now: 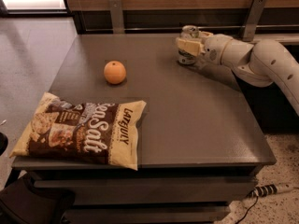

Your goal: Move 7up can near brown chip bag

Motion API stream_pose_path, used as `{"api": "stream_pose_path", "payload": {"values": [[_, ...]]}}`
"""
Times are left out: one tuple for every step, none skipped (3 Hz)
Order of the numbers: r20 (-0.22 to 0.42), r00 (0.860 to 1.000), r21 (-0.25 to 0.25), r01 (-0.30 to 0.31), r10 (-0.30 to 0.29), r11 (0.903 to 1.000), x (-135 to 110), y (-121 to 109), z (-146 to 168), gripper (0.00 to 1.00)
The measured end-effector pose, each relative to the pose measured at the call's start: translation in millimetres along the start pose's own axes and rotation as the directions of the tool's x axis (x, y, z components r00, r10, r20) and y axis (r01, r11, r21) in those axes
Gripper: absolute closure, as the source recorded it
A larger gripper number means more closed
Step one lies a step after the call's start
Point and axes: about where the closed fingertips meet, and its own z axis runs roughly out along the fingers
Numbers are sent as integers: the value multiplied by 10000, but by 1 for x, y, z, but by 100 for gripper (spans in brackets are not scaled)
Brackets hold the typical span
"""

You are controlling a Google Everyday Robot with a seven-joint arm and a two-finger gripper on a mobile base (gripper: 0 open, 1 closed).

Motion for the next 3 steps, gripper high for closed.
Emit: {"api": "stream_pose_path", "payload": {"values": [[3, 10000, -43, -5, 5, 10000, 0, 2, 2, 94], [5, 10000, -74, -8, 8, 10000, 0, 3, 4, 100], [13, 10000, -83, -8, 8, 10000, 0, 4, 4, 100]]}}
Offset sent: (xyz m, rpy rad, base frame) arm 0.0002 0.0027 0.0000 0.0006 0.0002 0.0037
